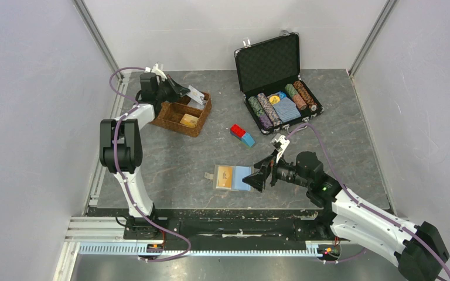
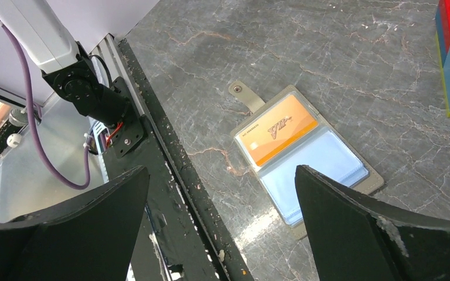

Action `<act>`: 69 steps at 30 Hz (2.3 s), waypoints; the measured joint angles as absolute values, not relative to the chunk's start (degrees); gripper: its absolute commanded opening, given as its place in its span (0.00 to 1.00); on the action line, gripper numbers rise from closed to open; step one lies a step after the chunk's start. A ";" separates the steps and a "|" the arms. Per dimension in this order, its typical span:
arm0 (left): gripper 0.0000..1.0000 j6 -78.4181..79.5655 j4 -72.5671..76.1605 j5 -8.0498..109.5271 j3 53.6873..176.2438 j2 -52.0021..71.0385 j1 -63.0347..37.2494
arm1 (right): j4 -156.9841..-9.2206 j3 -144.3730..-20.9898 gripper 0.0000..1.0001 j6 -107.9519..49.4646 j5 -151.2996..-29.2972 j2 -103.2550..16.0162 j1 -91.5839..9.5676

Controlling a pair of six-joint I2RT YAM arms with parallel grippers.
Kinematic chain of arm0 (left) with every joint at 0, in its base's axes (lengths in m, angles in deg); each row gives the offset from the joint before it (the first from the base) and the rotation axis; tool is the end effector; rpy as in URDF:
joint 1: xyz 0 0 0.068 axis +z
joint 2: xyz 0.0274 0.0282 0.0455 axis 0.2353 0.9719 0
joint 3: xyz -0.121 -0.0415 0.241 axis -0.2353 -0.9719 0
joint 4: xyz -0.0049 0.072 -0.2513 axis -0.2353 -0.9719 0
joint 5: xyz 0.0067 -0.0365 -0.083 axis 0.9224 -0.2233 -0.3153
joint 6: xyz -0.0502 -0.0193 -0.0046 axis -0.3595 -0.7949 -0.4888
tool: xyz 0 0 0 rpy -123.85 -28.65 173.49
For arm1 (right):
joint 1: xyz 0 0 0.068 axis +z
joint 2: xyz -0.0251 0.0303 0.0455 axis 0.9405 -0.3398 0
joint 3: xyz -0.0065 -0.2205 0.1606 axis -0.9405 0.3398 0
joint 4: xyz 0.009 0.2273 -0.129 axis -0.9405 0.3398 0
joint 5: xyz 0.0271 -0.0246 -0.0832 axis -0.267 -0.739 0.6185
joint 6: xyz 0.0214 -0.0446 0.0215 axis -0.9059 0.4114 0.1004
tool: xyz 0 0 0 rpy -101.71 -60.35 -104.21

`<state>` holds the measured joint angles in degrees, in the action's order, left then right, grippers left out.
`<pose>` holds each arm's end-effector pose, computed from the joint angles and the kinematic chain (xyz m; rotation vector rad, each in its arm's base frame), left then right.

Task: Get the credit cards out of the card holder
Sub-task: Place the credit card in the storage box.

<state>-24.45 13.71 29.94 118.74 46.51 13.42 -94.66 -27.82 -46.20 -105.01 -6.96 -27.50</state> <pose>0.4504 -0.0189 0.2201 -0.2946 2.0021 -0.9113 0.1263 0.1347 0.2315 -0.6113 1.8363 1.1533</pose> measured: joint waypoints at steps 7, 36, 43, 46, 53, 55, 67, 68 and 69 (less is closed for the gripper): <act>0.02 -24.45 13.98 29.26 119.02 48.11 13.42 | -95.66 -27.82 0.98 -46.18 -104.77 -7.53 -27.50; 0.04 -24.38 14.52 27.10 122.69 55.41 13.14 | -95.90 -27.80 0.98 -45.28 -104.55 -7.60 -27.50; 0.11 -24.29 14.41 26.82 123.63 56.52 13.03 | -96.01 -27.80 0.98 -45.28 -104.20 -8.19 -27.50; 0.15 -24.12 14.39 26.86 124.14 56.85 12.90 | -96.04 -27.80 0.98 -45.28 -104.09 -8.19 -27.50; 0.24 -23.38 14.02 26.68 125.05 57.33 12.83 | -96.01 -27.80 0.98 -45.28 -103.59 -8.19 -27.50; 0.27 -23.18 13.36 26.73 125.47 57.33 12.77 | -96.01 -27.80 0.98 -45.28 -103.52 -8.19 -27.50; 0.40 -22.04 10.74 26.44 127.33 57.33 12.59 | -95.60 -27.80 0.98 -45.28 -103.08 -7.88 -27.50; 0.40 -21.82 10.44 26.47 127.46 57.33 12.61 | -95.58 -27.80 0.98 -45.26 -103.08 -7.86 -27.50; 0.40 -21.47 10.09 26.44 127.59 57.35 12.61 | -95.58 -27.80 0.98 -45.26 -103.06 -7.86 -27.50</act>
